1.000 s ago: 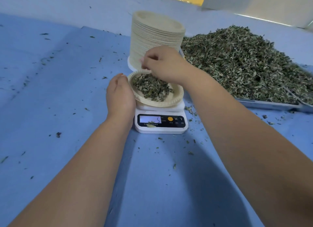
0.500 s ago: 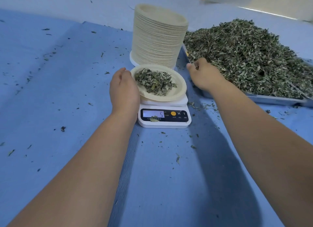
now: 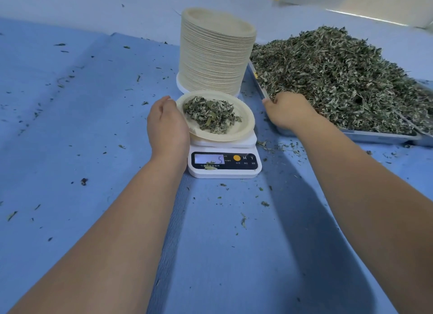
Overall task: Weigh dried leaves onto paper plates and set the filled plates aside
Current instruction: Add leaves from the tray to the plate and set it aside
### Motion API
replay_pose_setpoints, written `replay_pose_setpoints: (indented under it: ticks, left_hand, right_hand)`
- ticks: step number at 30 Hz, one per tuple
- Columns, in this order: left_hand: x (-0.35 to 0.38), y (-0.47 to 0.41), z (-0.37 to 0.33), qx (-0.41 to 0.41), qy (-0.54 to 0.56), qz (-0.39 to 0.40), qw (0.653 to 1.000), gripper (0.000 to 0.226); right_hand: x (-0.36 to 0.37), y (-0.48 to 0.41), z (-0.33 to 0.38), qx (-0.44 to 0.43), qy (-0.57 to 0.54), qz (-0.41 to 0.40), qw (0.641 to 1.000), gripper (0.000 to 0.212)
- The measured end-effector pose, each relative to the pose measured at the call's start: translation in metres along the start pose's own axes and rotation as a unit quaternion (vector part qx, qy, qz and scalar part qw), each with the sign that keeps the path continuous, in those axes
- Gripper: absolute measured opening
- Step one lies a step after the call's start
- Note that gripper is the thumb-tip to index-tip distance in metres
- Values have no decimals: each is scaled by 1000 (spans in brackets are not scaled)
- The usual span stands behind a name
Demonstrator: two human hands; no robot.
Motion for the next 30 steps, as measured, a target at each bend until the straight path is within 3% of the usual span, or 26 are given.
replay_pose_setpoints:
  ticks: [13, 19, 23, 30]
  left_hand:
    - [0, -2, 0, -1, 13, -5, 1000, 41]
    - [-1, -3, 3, -7, 16, -10, 1000, 41]
    - [-1, -3, 4, -6, 9, -8, 1000, 42]
    - [0, -3, 3, 1, 11, -9, 1000, 39]
  right_hand:
    - [-42, 3, -9, -42, -86, -196, 976, 26]
    - [-43, 1, -9, -53, -85, -193, 976, 26]
    - [-36, -1, -1, -75, -29, -132, 988, 28]
    - [-58, 10, 6, -85, -91, -221, 967, 28]
Point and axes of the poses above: each hand's wrist, its own y-axis away from the middle knuckle, its own x-axis out of the palm, z = x × y, the point moved 7 cm from there along -y, towards the middle knuckle, and after that the axes turned 5 degrees about -z, right-handed, at the moved point
